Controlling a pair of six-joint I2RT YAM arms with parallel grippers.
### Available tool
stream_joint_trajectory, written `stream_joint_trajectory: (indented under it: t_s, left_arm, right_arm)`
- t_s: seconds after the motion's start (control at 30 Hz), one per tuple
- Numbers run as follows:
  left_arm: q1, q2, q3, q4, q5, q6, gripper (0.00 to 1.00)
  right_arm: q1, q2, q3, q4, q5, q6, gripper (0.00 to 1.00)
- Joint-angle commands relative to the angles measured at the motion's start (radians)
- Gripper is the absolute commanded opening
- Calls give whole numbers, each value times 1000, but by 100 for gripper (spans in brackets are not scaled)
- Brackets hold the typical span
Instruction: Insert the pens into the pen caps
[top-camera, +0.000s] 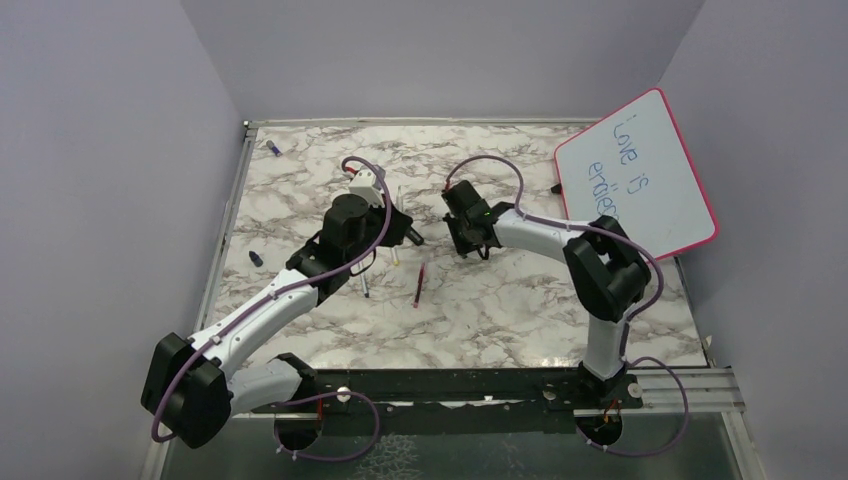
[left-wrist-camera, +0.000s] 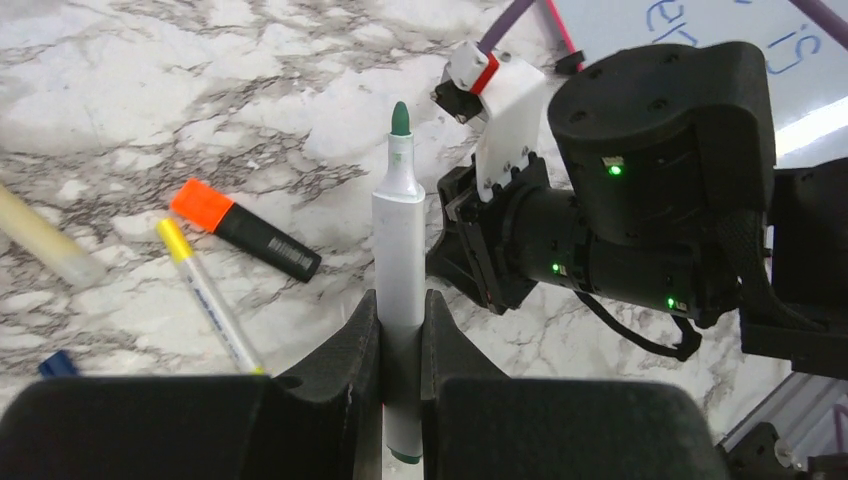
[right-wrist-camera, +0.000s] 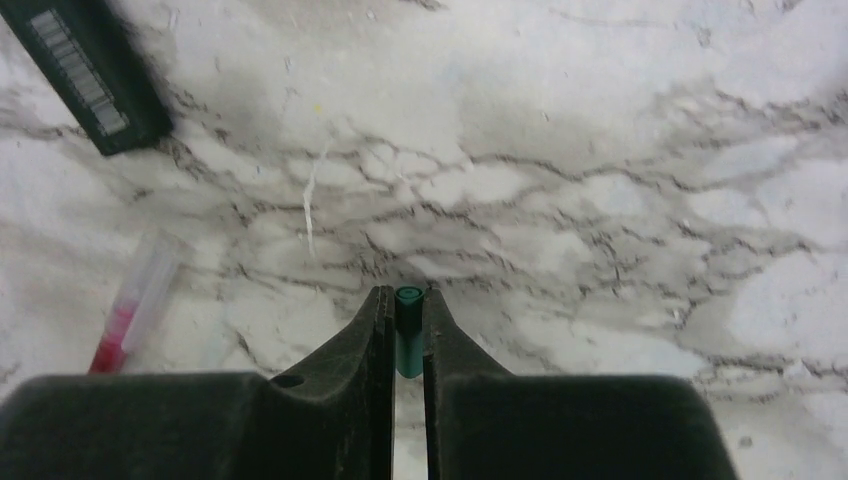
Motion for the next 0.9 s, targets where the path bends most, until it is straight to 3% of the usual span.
stream_joint_trajectory:
  t_s: [0.0,0.23,0.5,0.7,0.87]
  left_arm:
    - [5,12,-36,157,133,-59,0]
    - [-3,63,-30,264,326,-71,0]
    - [-118,85,9,286,406,12,0]
    - [-162,95,11,339,478,22,0]
    - [-168,86,1,381,487,-2,0]
  right_arm:
    - [4,-181,-97,145,37,47,8]
    - [2,-497,-262,380,19,99,9]
    - [2,-769,-354,599,-66,212,9]
    - [2,-878,-383,698,-109,277,10]
    - [2,-900,-367,669,-163,289,10]
